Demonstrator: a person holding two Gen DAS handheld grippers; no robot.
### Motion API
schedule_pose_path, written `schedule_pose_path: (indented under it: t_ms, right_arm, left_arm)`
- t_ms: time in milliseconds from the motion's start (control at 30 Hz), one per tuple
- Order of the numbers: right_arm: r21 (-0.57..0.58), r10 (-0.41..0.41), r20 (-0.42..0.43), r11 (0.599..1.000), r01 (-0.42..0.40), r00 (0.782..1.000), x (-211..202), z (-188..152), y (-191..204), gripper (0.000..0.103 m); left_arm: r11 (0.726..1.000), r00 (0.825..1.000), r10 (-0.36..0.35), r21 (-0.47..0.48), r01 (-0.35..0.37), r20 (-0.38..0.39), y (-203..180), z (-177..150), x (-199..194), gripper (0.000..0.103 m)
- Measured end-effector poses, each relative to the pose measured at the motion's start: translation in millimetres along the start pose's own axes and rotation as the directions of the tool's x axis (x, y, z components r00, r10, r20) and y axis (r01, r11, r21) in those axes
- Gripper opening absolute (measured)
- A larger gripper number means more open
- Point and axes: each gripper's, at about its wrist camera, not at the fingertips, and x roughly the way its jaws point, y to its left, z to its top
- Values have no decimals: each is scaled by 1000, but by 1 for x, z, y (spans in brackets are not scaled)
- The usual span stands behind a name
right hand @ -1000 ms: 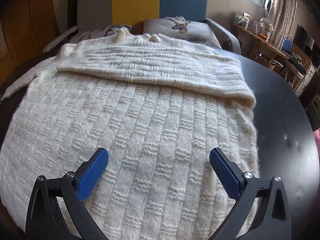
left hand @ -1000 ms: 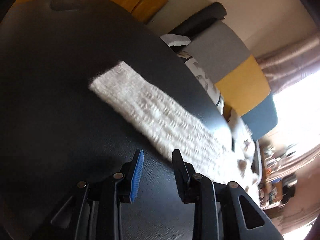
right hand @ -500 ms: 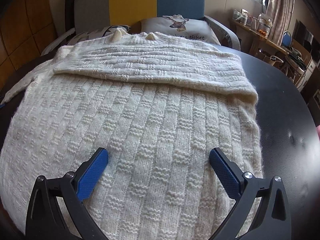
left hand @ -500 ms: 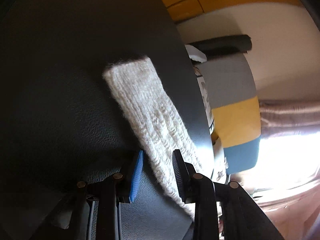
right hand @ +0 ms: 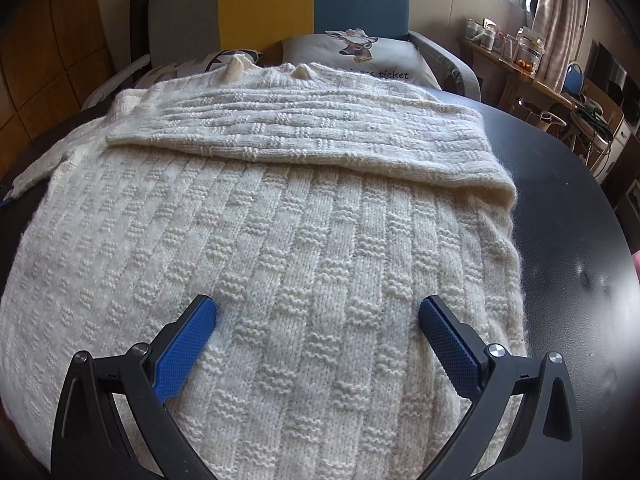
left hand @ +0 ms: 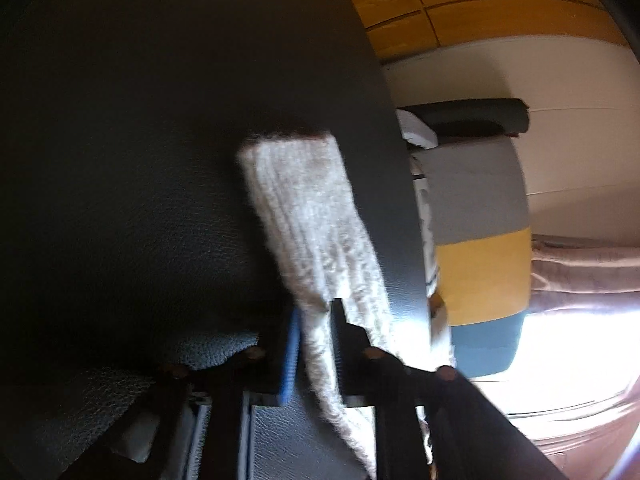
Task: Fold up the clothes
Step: 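Close the left gripper on the sleeve cuff, then lift the sleeve and carry it over the sweater body with the left gripper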
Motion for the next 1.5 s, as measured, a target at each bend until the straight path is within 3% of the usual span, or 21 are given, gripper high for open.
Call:
schedule_pose_path:
  t_ms: [200,367,467,667,767,833,1033,1133,1367,1500]
  right_arm:
    - [-1,0,-3,1000,0,1000,1,-1,0,103]
    - [-8,-14,2,1000,14,1000,-1,0,2,103]
    - [24,14,9,1000,-14,1000,-5,6,-1,103]
    - [72,83,91,993,-89,992,-22,43,-3,103]
    - [106,125,88,985,-134,988,-18,54,-5,103]
    - [89,112,78,989,-119,991,-15,56,-2,103]
    - [37,78,54,996,-80,996,-4,56,6,103]
    - [33,166,101,985,-170,981,-10,66,16,103]
    - [1,308,182,950,-313,934,-30,89,28,103]
    - [-24,273,169,962,-273,947,-30,87,26,103]
  left_arm:
    - [1000,1000,-4,22,3,22,-2,-1,0,4]
    - [991,997,-32,129,23,66,-23,-7,-8,3]
    - [969,993,-83,239,60,89,-53,-14,-19,3]
    - [896,976,-215,404,184,34,-117,-37,-34,3]
    - [859,969,-247,462,218,2,-144,-50,-38,3]
    - [838,965,-261,490,240,-25,-168,-58,-31,3]
    - [773,954,-278,565,289,-108,-209,-122,-33,3]
    - [734,947,-280,601,317,-157,-230,-157,-28,3]
    - [613,923,-254,690,386,-290,-258,-242,-24,3]
    - [542,908,-216,730,416,-358,-267,-295,-18,3]
